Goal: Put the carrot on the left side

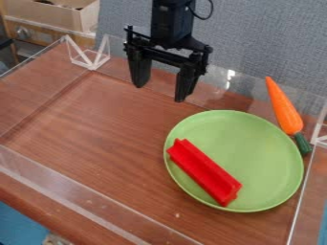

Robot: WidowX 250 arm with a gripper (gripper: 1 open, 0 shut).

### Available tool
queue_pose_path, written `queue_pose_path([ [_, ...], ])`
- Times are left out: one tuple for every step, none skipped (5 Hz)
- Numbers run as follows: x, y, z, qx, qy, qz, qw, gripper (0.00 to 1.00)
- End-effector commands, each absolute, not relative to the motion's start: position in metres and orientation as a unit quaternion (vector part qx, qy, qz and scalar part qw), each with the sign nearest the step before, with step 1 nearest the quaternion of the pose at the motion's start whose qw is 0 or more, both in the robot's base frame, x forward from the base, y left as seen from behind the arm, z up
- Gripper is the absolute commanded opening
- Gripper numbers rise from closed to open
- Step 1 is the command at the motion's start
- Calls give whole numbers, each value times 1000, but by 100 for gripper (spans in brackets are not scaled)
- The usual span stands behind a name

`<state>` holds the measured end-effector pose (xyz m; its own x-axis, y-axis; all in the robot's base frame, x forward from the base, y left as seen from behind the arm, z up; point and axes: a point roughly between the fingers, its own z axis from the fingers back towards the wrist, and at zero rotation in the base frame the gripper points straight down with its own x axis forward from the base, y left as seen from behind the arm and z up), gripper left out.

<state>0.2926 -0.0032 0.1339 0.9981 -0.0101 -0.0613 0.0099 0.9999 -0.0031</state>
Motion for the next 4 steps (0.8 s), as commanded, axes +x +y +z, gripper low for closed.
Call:
queue_pose_path([
  [291, -10, 133, -4, 41, -11, 999, 100],
  [308, -28, 124, -11, 39, -17, 999, 100],
  [336, -62, 117, -11, 20, -19, 1000, 100],
  [360, -88, 106, -18, 0, -8, 1000, 100],
])
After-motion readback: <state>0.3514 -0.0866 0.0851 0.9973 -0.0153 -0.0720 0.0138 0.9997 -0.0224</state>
